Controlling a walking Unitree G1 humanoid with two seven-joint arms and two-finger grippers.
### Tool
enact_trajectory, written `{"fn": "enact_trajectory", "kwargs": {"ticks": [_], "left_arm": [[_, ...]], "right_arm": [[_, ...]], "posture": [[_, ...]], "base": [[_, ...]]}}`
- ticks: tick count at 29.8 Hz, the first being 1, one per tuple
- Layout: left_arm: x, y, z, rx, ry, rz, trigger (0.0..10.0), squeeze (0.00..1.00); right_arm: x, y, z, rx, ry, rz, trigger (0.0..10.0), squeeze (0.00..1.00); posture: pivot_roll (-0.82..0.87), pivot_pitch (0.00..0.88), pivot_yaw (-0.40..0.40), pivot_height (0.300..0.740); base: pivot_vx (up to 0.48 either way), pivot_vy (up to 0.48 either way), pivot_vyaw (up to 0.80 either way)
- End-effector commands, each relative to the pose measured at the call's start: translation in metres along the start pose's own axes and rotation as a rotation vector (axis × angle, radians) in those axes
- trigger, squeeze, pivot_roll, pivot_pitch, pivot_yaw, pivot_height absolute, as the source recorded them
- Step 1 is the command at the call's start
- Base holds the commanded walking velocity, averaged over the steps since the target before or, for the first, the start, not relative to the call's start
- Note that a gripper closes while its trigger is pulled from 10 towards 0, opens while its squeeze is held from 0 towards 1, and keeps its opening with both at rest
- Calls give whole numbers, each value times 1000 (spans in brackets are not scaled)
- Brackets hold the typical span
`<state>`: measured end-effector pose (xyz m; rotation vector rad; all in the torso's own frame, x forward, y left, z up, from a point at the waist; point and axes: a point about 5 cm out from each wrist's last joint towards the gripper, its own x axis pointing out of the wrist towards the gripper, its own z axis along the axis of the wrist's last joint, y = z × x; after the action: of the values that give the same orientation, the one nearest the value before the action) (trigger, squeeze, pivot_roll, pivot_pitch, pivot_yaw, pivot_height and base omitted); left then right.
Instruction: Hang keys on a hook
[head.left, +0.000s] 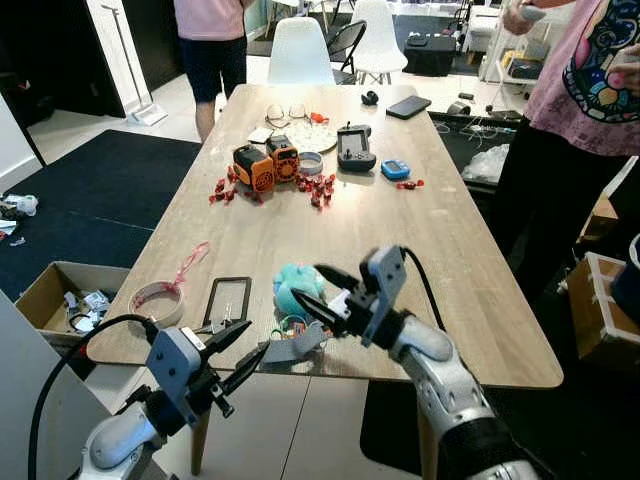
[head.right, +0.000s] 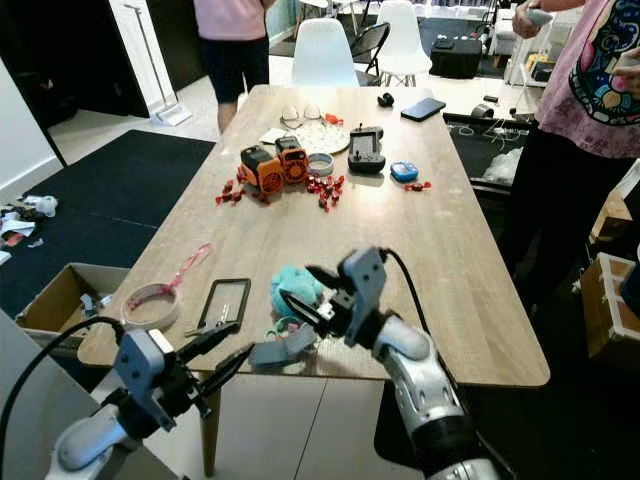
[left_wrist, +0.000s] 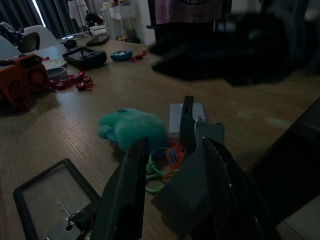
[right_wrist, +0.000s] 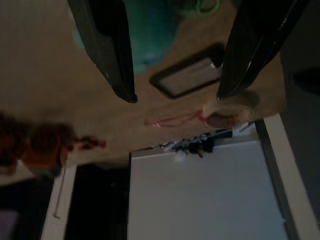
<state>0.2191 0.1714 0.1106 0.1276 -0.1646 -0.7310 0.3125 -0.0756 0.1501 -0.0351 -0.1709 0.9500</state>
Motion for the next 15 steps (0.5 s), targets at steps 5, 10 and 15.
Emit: {"fn": "enact_trajectory", "kwargs": {"ticks": [5, 10, 15], "left_arm": [[4, -2, 0, -8, 0, 4, 10000, 0], [5, -1, 0, -3, 3, 6, 10000, 0], [6, 0, 2, 9, -3, 9, 10000, 0]], "right_arm": [[14, 3, -1, -185, 197, 60, 10000, 0], [23, 4, 2, -202, 216, 89, 10000, 0], [32, 19, 5, -167, 157, 198, 10000, 0]], "posture": [[37, 65, -9, 740], [34, 63, -6, 740], [40, 62, -11, 740]], "base": [[0, 0, 0], [0, 0, 0], [0, 0, 0]]}}
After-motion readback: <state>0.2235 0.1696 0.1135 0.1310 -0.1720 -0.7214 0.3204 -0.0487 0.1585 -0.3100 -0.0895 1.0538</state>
